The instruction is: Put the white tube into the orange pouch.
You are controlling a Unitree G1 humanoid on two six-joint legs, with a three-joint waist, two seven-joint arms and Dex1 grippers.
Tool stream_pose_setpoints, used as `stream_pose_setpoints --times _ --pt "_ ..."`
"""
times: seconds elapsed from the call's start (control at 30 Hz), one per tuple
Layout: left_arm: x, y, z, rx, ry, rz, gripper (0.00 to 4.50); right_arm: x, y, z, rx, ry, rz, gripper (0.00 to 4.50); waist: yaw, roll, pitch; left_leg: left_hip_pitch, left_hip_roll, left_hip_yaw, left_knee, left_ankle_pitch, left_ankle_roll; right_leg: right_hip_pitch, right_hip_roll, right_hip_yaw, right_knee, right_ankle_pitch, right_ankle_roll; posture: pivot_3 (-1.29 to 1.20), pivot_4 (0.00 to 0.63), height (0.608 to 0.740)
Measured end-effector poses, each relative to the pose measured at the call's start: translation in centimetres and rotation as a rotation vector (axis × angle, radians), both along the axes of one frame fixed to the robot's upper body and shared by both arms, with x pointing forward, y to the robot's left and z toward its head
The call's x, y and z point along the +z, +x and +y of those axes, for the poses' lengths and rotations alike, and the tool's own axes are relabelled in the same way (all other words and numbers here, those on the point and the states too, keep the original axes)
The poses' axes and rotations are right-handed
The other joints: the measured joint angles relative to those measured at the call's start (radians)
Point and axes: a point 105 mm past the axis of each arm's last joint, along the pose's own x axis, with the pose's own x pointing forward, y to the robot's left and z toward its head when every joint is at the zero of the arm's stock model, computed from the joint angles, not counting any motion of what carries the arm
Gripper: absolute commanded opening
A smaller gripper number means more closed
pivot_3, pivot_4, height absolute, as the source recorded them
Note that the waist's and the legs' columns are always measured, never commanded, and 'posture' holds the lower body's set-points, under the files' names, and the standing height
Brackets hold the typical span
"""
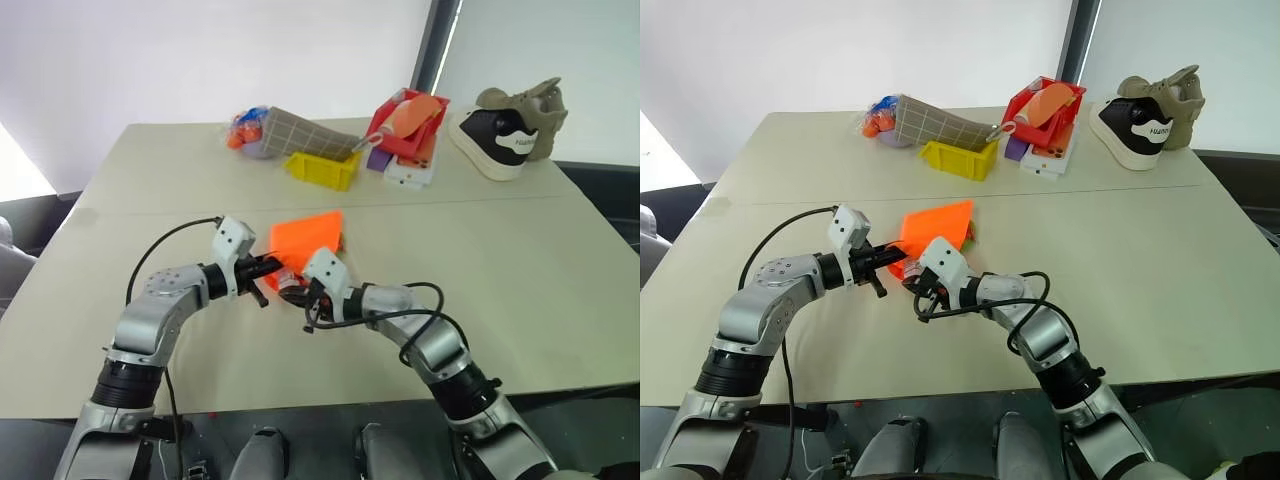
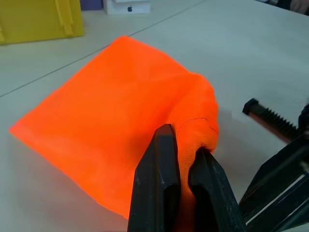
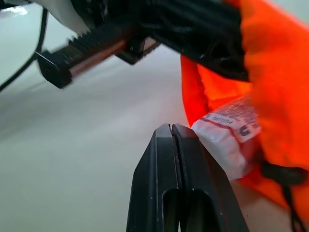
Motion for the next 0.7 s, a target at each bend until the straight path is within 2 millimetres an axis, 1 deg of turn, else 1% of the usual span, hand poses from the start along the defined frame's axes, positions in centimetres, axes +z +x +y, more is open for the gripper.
stream_pose_setpoints --times 0.13,0.23,0.27,0.37,0.5,0.57,0.63,0.7 --pt "0.2 -0.1 0.0 -0.002 0.004 -0.009 0.00 -0.5 1.4 -0.3 -0.082 -0.026 -0.035 0.02 -0.001 0.000 0.000 0.000 0.000 0.000 0.000 0.000 0.000 0.000 0.000 0.000 0.000 0.000 0.000 0.00 0.150 0.740" --pt "0.4 -0.4 0.3 -0.004 0.008 -0.015 0.00 -0.4 2.8 -0.6 -0.153 -0.027 -0.087 0.02 -0.005 0.000 0.000 0.001 0.000 0.000 0.000 0.000 0.000 -0.001 0.000 0.000 0.001 0.000 0.000 0.00 0.150 0.740" --pt "0.2 -0.6 0.5 -0.002 0.012 -0.006 0.00 -0.3 3.3 -0.8 -0.174 -0.032 -0.107 0.02 -0.006 0.000 0.000 0.001 0.000 0.000 0.000 0.000 0.000 -0.001 0.000 0.000 0.001 0.000 0.000 0.00 0.150 0.740" --pt "-0.8 -1.0 1.2 0.011 0.032 0.031 0.00 -0.4 3.9 -1.1 -0.212 -0.027 -0.134 0.02 -0.006 0.000 0.000 0.000 0.000 0.000 -0.001 0.000 0.000 -0.002 0.000 0.000 0.002 0.000 0.000 0.00 0.150 0.740" --pt "-1.3 -1.2 1.7 0.017 0.047 0.046 0.00 0.2 4.0 -1.3 -0.218 -0.002 -0.160 0.02 -0.004 0.000 0.000 0.000 0.000 0.000 -0.001 0.000 0.000 -0.001 0.000 0.000 0.001 0.000 0.000 0.00 0.150 0.740" --pt "-1.3 -1.3 1.8 0.016 0.053 0.045 0.00 0.6 3.6 -1.8 -0.206 0.006 -0.174 0.02 -0.003 0.000 0.000 0.000 0.000 0.000 -0.001 0.000 0.000 -0.001 0.000 0.000 0.001 0.000 0.000 0.00 0.150 0.740" --pt "-1.6 -1.3 2.3 0.023 0.076 0.042 0.00 0.9 2.6 -2.7 -0.167 0.001 -0.191 0.02 -0.001 0.000 0.000 0.000 0.000 0.000 -0.001 0.000 0.000 -0.001 0.000 0.000 0.001 0.000 0.000 0.00 0.150 0.740" --pt "-2.1 -1.3 3.1 0.043 0.103 0.053 0.00 0.5 1.9 -4.0 -0.145 -0.035 -0.194 0.02 -0.001 0.000 0.000 0.000 0.000 0.000 -0.001 0.000 0.000 0.000 0.000 0.000 0.000 -0.001 0.000 0.00 0.150 0.740"
